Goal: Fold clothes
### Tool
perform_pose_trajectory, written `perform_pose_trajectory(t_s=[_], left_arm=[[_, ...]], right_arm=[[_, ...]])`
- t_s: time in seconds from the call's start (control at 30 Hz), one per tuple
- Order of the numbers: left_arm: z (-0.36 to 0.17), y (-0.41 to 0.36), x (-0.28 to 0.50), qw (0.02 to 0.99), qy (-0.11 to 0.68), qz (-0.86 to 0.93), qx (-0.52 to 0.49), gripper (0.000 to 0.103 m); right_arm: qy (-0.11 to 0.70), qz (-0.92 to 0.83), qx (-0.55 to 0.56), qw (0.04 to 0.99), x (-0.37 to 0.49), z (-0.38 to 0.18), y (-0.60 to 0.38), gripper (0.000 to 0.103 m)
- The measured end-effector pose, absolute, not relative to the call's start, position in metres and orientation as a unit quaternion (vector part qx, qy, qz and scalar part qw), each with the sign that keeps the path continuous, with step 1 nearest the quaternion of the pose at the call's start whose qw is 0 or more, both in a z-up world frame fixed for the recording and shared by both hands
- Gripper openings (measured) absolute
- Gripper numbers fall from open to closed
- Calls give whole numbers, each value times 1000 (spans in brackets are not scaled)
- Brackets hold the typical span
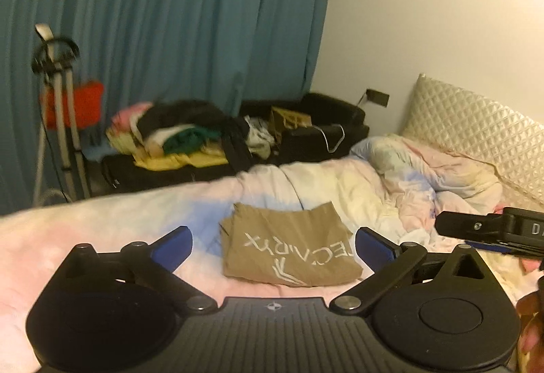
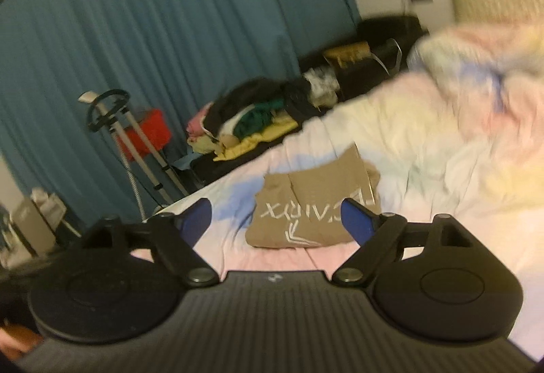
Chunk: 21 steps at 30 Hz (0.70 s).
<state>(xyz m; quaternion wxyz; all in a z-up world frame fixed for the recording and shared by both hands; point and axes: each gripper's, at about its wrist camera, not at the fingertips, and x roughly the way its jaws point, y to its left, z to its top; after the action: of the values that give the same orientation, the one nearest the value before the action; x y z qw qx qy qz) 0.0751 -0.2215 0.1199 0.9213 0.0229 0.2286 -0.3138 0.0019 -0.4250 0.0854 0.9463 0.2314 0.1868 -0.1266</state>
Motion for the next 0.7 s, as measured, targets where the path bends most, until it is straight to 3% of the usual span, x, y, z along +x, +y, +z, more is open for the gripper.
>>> perform_pose_trajectory(t_s=[0.27,0.7], left_arm=[[127,-179,12,930,195,-311,17,103],[96,-152,-43,943,144,-298,23,103]], right_arm=[[162,-115,195,960,-42,90,-390,85],[126,-139,151,971,-68,31,-363,85]])
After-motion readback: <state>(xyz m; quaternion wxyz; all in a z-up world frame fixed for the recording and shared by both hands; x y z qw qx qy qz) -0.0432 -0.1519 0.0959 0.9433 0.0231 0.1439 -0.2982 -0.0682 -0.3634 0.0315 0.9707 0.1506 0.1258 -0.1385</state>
